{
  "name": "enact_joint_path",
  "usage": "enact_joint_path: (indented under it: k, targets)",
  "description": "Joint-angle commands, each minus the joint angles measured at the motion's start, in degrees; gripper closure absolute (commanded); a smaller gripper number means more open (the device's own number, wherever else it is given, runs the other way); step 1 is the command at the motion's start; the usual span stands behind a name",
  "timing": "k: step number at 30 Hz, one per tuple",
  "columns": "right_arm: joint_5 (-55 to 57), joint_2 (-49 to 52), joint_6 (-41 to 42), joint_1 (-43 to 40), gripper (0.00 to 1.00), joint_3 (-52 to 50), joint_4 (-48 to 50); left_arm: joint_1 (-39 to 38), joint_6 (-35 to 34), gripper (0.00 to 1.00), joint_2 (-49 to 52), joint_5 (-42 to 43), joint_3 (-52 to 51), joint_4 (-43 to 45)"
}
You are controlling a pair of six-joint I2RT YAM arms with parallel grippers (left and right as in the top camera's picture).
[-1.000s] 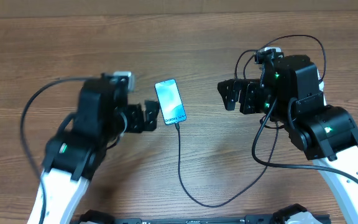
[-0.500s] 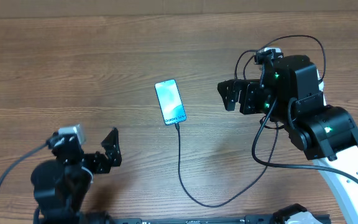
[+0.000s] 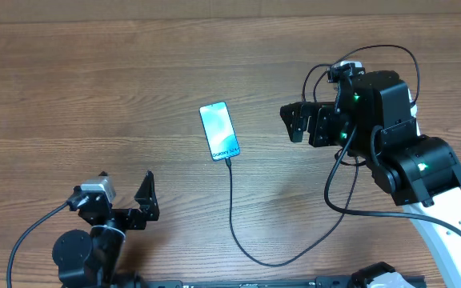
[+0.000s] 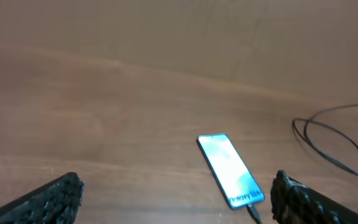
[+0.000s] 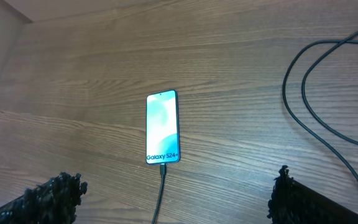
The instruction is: Plug charger to phone and switch on socket
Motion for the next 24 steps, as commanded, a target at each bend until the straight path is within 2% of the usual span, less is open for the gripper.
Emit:
enact_joint_path:
  k: [1, 10, 20, 24]
  targets:
    - [0.2, -0.5, -0.2, 0.2, 0.00, 0.2, 0.3, 0.9, 1.5, 0.00, -2.7, -0.4, -3.2, 2.9]
    - [0.2, -0.5, -0.2, 0.2, 0.00, 0.2, 0.3, 2.2, 1.5, 0.00, -6.9, -1.7, -9.4, 12.4]
    - [0.2, -0.5, -0.2, 0.2, 0.00, 0.2, 0.3, 2.2, 1.4, 0.01, -8.2, -3.6, -19.0, 31.3]
    - [0.2, -0.5, -0.2, 0.2, 0.00, 0.2, 0.3, 2.2, 1.4, 0.01, -8.2, -3.9, -21.6, 35.5]
